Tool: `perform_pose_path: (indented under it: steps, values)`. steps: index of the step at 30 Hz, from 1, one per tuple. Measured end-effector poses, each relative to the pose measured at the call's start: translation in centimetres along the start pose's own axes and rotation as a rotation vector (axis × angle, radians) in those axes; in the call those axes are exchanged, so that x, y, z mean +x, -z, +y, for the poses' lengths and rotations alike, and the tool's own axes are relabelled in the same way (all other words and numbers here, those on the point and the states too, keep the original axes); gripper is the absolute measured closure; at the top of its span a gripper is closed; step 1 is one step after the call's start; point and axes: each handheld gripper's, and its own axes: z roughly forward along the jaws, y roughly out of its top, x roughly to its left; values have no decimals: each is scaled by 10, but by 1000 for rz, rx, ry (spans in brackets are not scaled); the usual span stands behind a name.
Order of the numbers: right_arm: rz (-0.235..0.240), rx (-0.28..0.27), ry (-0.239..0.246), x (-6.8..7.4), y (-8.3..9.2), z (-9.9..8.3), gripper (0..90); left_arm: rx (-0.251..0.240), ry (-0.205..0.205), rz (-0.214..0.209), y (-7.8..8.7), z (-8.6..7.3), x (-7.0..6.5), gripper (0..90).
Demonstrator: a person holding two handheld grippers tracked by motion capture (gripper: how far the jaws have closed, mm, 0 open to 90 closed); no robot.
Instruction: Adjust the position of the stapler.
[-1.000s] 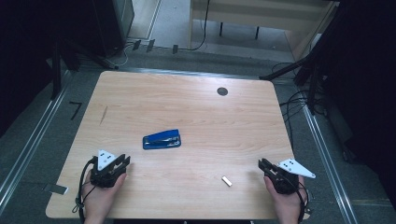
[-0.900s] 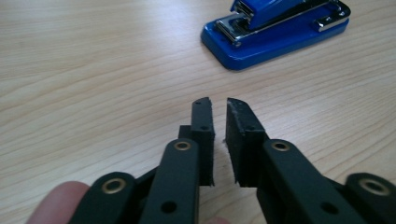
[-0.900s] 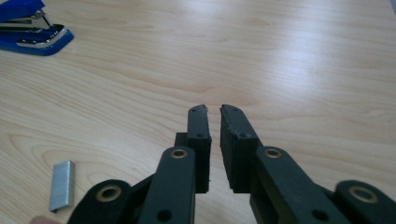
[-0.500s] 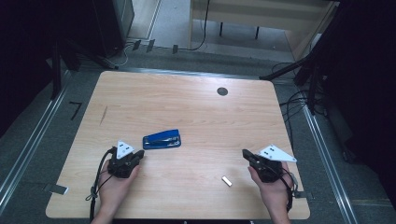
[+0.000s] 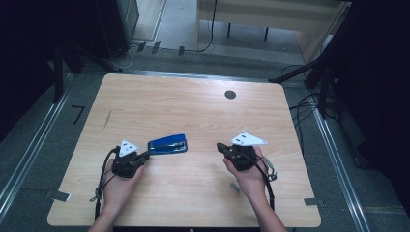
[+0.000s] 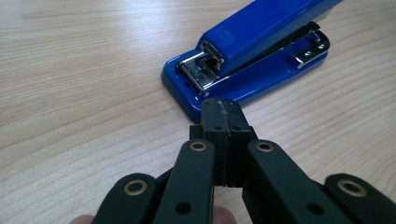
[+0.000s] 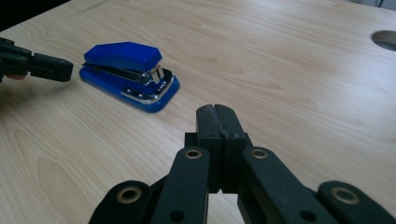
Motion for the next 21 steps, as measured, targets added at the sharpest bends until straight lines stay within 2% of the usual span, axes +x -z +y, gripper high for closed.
perform_pose_path:
  steps: [3, 5, 7, 8, 10, 14, 16, 18, 21]
  values:
    - [12, 22, 31, 5, -19, 11, 900, 8, -5, 17, -6, 1, 2, 900]
    - [22, 36, 37, 7, -30, 18, 900, 4, 24, 16, -7, 1, 5, 900]
    - [32, 49, 34, 8, -40, 23, 900, 6, 31, 23, -7, 1, 7, 900]
    - [32, 60, 35, 8, -52, 27, 900, 11, 41, 26, -8, 1, 8, 900]
    - [33, 67, 35, 7, -56, 28, 900, 10, 49, 13, -8, 1, 10, 900]
    - [40, 116, 46, 6, -86, 31, 900, 17, 34, 17, -7, 1, 8, 900]
    - [41, 131, 51, 6, -97, 30, 900, 16, 38, -3, -7, 1, 6, 900]
    - [39, 159, 57, 6, -111, 31, 900, 23, 26, -6, -7, 1, 3, 900]
    - [58, 172, 56, 8, -125, 32, 900, 20, 17, -15, -10, 1, 0, 900]
